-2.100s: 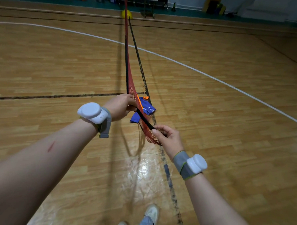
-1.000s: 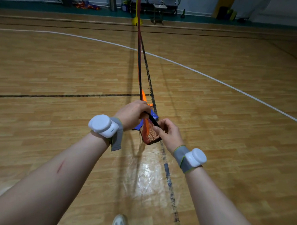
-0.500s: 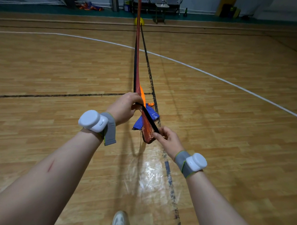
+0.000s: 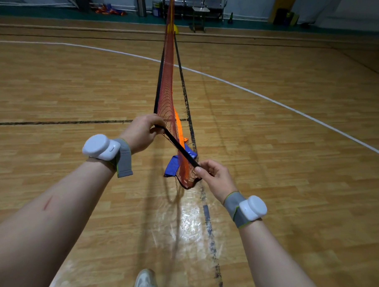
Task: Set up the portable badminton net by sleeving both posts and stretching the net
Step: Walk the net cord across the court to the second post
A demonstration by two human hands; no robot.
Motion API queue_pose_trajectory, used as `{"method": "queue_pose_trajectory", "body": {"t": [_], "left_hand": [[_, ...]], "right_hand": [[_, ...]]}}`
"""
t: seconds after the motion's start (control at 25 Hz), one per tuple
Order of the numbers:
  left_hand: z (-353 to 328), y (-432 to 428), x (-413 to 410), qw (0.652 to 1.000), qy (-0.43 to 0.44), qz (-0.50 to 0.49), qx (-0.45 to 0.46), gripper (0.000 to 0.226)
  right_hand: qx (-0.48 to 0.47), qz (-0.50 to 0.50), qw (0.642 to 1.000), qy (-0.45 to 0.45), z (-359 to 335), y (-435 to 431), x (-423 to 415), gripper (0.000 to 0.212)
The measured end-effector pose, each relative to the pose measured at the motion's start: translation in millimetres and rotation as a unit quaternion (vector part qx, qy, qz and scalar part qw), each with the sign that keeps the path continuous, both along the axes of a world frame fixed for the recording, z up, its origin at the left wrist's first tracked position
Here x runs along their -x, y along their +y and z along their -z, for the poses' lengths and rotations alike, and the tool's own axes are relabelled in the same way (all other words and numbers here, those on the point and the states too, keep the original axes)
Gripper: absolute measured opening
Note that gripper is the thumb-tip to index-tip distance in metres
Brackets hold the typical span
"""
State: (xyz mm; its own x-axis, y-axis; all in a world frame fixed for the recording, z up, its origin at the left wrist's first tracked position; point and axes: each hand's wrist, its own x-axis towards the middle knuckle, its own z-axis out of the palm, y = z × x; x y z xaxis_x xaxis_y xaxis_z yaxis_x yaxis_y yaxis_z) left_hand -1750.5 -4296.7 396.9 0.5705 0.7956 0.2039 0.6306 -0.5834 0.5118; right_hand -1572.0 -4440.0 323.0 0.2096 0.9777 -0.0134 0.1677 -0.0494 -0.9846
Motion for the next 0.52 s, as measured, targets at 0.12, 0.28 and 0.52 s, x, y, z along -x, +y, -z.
{"method": "queue_pose_trajectory", "body": {"t": [0.12, 0.28, 0.52], "left_hand": [[8, -6, -11, 0.999, 0.038, 0.001, -0.015, 0.018], [14, -22, -38, 0.993, 0.099, 0.06, -0.024, 0.023], [27, -72, -38, 0.98, 0.101, 0.169, -0.004, 0.03]], "right_hand": [[0.003, 0.007, 1.0, 0.022, 3, -8, -3, 0.014], [-0.007, 0.012, 1.0, 0.028, 6, -18, 1, 0.019], [-0.02, 0.037, 0.999, 0.01, 9, -25, 4, 0.022]]}}
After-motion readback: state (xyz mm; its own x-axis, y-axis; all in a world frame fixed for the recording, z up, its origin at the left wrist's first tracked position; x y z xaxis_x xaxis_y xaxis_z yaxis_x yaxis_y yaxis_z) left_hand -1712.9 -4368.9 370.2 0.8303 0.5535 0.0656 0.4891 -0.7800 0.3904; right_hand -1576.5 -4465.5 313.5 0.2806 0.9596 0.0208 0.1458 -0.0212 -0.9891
